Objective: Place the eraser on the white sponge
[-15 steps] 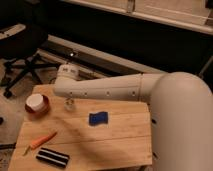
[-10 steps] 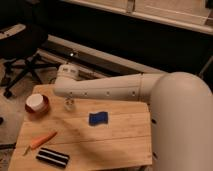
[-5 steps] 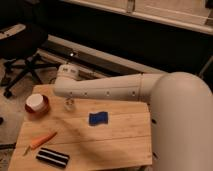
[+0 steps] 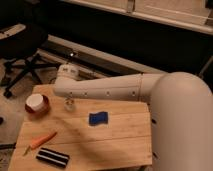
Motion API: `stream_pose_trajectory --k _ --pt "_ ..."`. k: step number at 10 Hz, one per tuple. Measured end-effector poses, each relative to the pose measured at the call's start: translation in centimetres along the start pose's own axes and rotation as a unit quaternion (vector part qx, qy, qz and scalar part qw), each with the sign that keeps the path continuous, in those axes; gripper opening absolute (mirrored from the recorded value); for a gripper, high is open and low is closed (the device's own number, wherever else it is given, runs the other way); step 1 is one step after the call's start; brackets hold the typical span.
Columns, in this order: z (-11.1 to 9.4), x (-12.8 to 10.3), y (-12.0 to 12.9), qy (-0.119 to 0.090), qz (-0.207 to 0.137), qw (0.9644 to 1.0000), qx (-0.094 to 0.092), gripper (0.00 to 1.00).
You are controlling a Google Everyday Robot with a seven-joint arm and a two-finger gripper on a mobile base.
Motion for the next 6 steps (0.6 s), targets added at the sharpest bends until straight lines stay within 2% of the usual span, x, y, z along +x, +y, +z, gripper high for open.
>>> stream_pose_trajectory --k 5,6 --pt "-0.2 -0.1 -0.2 -0.001 -0.003 1.0 0.002 0.8" --pt "-1.2 -0.3 -1.3 0.0 -0.019 0.9998 0.009 0.8"
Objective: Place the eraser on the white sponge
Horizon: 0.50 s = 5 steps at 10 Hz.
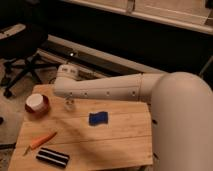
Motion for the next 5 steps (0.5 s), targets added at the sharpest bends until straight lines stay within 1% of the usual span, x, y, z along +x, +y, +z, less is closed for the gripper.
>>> stream_pose_trajectory --k 1,2,5 --pt "-0.5 -0.1 -0.3 0.001 -0.005 1.0 0.002 0.8" --pt "-1.8 -0.7 -1.0 0.003 -0.016 0.9999 0.005 0.8" --pt "-4.3 -2.3 -2.1 -0.002 -0.037 0.9993 0.002 0.8"
